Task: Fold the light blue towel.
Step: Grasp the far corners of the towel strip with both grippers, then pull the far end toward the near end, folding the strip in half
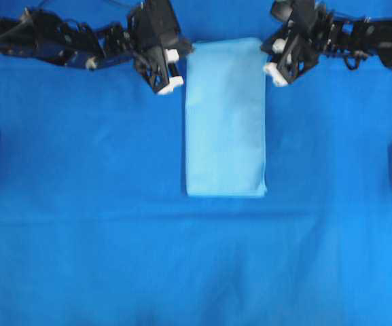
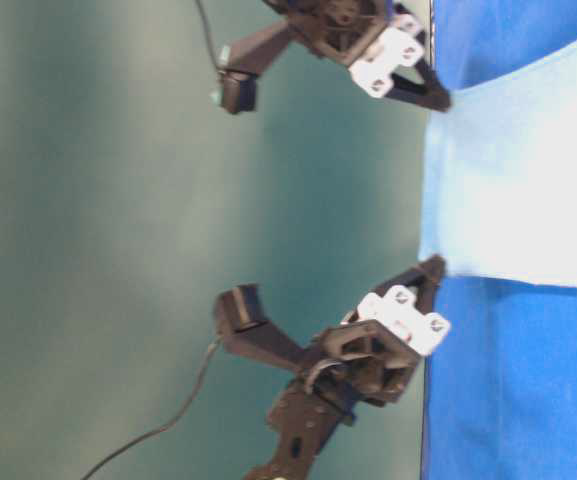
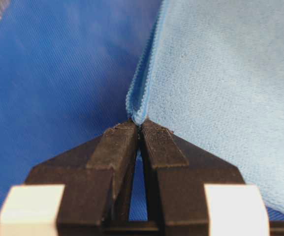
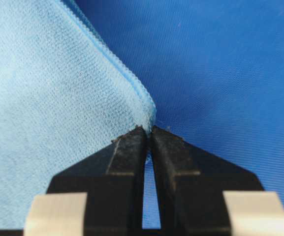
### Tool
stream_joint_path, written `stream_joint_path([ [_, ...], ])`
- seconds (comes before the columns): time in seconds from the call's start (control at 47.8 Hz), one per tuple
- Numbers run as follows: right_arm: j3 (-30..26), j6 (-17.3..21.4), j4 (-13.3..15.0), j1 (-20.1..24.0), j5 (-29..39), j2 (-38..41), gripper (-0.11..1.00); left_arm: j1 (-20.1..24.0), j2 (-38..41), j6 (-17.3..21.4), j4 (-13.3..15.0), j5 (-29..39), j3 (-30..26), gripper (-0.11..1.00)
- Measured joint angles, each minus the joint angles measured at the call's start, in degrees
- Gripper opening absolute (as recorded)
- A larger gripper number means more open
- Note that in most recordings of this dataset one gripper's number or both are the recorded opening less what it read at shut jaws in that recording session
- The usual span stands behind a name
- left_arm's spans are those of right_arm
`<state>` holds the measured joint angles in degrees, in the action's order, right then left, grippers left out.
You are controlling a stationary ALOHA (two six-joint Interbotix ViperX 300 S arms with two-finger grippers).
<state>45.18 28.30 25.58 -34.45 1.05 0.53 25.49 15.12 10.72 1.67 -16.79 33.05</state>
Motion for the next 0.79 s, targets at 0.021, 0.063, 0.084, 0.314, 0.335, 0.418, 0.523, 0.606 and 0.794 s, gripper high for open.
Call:
stream_joint_path([
  [0.021, 0.00, 0.09, 0.00, 0.00, 0.18, -0.44, 0.05, 0.00, -0.18, 0.18, 0.00, 0.09, 0.00, 0.02],
  [0.063, 0.18, 0.00, 0.09, 0.09, 0.35, -1.23, 0.05, 0.09, -0.44, 0.44, 0.00, 0.18, 0.00, 0.02],
  [0.084, 0.18, 0.09, 0.09, 0.09, 0.44, -1.58, 0.05, 0.00, -0.53, 0.53, 0.00, 0.26, 0.00, 0.02],
  [0.314, 0.44, 0.35, -0.09, 1.14, 0.53, -2.90, 0.05, 0.00, -0.53, 0.88, 0.00, 0.62, 0.00, 0.02],
  [0.335, 0.53, 0.35, -0.09, 1.23, 0.62, -2.90, 0.05, 0.00, -0.53, 0.97, 0.00, 0.70, 0.00, 0.02],
  [0.418, 0.53, 0.35, -0.53, 2.29, 0.79, -3.25, 0.05, -0.26, -0.79, 1.93, 0.00, 1.58, 0.00, 0.02],
  [0.523, 0.79, 0.44, -1.32, 4.48, 2.11, -4.31, 0.05, -1.41, -1.93, 2.72, 0.00, 3.25, 0.26, 0.02],
  [0.606, 1.23, 0.35, -1.93, 6.59, 3.69, -5.71, 0.05, -3.16, -3.52, 3.08, 0.00, 5.19, 0.62, 0.02],
  [0.794, 2.46, 1.32, -3.08, 12.13, 8.17, -9.14, 0.05, -7.65, -7.91, 4.75, 0.00, 9.76, 1.85, 0.02],
])
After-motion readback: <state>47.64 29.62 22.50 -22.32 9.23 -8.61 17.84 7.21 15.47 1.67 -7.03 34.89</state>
